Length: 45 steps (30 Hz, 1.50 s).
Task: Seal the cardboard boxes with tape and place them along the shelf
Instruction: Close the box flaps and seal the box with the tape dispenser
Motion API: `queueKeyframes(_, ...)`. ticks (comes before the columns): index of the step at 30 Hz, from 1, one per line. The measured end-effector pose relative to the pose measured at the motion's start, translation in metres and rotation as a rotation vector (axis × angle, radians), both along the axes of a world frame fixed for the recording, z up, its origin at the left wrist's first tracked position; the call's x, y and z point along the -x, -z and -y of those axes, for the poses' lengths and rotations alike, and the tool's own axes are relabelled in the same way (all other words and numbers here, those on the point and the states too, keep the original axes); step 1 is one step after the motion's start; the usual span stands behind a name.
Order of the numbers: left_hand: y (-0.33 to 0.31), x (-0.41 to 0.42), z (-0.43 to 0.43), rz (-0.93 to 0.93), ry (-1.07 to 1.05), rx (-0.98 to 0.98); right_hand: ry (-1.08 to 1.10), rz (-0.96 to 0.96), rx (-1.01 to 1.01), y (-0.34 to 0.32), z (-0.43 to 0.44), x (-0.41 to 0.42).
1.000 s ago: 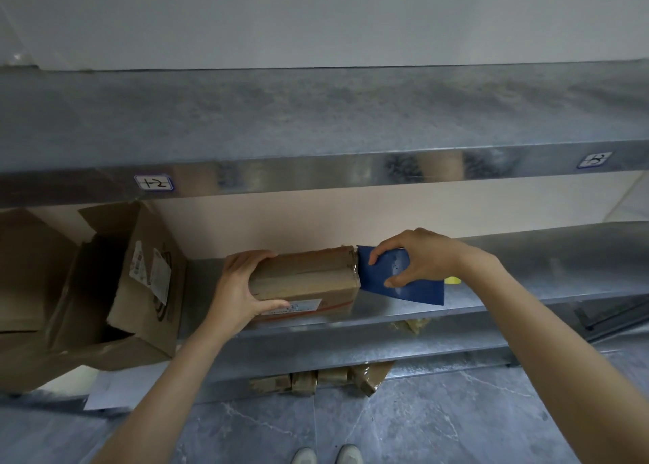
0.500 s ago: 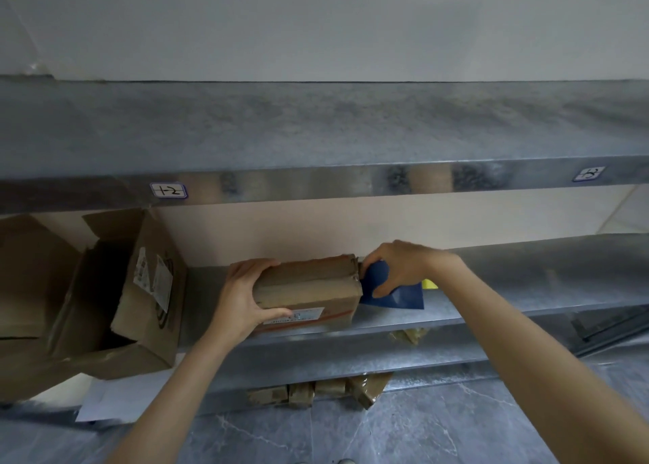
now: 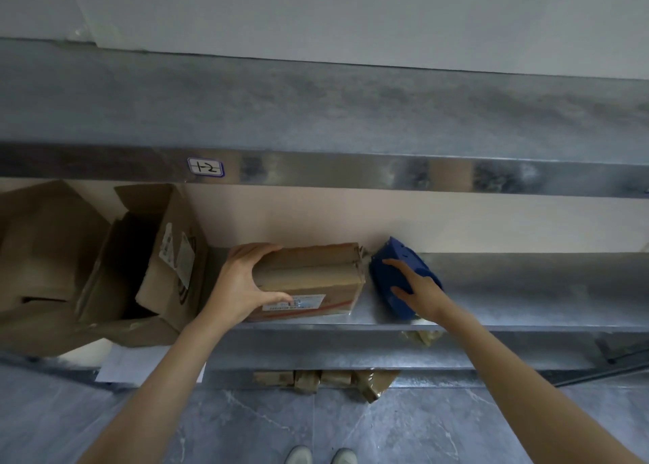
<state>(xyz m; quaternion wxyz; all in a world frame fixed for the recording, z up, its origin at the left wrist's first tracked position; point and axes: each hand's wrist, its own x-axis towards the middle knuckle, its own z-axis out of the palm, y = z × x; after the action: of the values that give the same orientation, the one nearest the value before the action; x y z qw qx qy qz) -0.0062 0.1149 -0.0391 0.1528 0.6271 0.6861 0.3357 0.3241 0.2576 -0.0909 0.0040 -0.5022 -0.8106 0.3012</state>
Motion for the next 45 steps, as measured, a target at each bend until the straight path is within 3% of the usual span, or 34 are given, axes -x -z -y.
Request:
queueKeyframes(6,0.006,0.003,0.001,0.045,-0.018,-0.007,-0.015,0.052,-0.057,0.005,0.0,0.007)
queueKeyframes(13,0.01,0.005,-0.002,0.058,-0.027,-0.023,0.04,0.266,-0.304,0.0,0.01,0.01)
queueKeyframes(20,0.014,0.007,-0.001,0.055,-0.033,-0.026,0.104,0.161,-0.319,-0.007,0.017,0.005)
queueKeyframes(23,0.015,0.006,-0.001,0.049,-0.028,-0.033,0.143,0.108,-0.469,-0.024,0.02,0.006)
queueKeyframes(26,0.015,0.005,0.0,0.033,-0.035,-0.049,0.022,-0.065,-0.599,-0.041,0.024,0.027)
queueKeyframes(29,0.016,0.005,0.0,0.033,-0.044,-0.048,-0.001,-0.392,-0.44,-0.055,0.031,0.058)
queueKeyframes(31,0.016,0.004,0.001,0.039,-0.05,-0.057,-0.007,-0.504,-0.367,-0.058,0.036,0.075)
queueKeyframes(41,0.016,0.001,0.008,0.032,-0.041,-0.113,0.008,-0.609,-0.051,-0.055,0.038,0.115)
queueKeyframes(45,0.017,-0.003,0.01,0.062,-0.051,-0.116,0.052,-0.597,-0.096,-0.043,0.04,0.121)
